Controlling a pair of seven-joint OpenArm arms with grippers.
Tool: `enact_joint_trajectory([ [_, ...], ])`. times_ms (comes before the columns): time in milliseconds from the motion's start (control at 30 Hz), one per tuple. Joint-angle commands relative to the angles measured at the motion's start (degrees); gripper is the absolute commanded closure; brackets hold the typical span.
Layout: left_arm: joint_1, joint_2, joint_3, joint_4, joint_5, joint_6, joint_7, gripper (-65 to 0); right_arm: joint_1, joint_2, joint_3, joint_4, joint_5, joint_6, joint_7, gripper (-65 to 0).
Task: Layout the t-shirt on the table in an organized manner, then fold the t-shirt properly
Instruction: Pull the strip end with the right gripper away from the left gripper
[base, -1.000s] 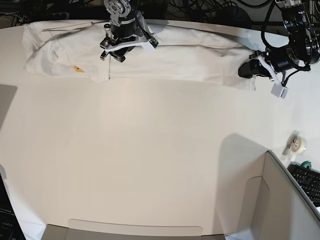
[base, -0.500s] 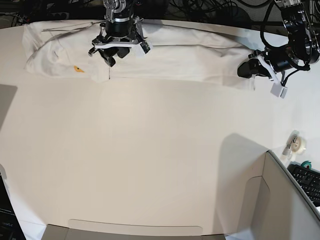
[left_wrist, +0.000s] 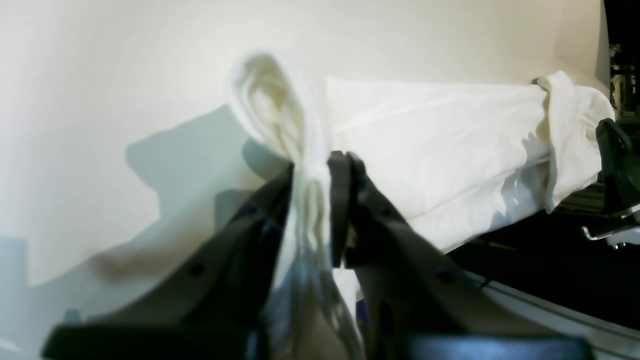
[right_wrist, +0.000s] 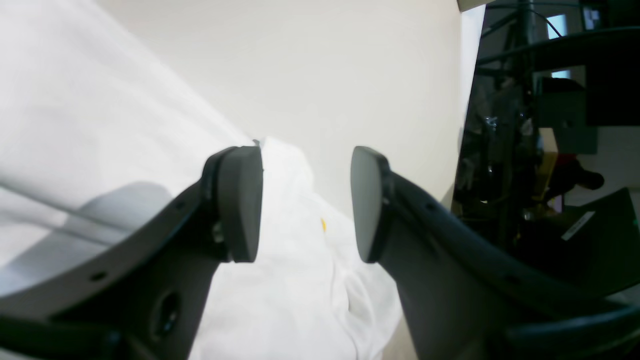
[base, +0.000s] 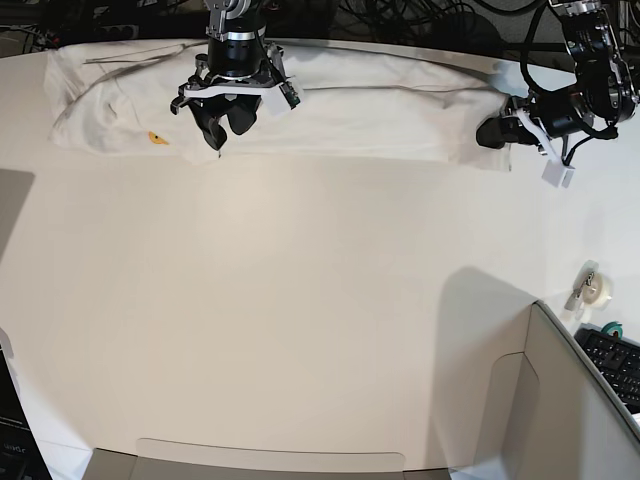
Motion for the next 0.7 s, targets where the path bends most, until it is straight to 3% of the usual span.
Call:
enact_joint_trajectory([
  [0,-0.36,-0.89,-0.34,0.84,-1.36,-0.02,0.06,0.0,1.02,-1.45,-1.27,-0.01,-1.15,-3.61,1.01,-27.9],
  [167,-0.36,-0.89,-0.34,0.84,-1.36,-0.02,0.06,0.0,0.93,4.00,0.05,-0.01,-1.15,-3.61,1.01,-27.9],
  [367,-0.45,-0.89,-0.34,0.84,-1.36,-0.02,0.06,0.0,-1.88,6.81,-0.21,-0.01,-1.15,-4.05,5.14,-27.9],
  [500,-0.45,-0.89,-0.34,0.84,-1.28,-0.02,0.06,0.0,-3.82,8.57,-0.21,-0.01,-1.15,-8.45,7.34,-27.9],
  [667,-0.45,-0.89,-0.34,0.84,-1.28,-0.02,0.06,0.0,-5.40,9.36,-0.12,0.07,-1.15,-11.53,7.43,-27.9],
])
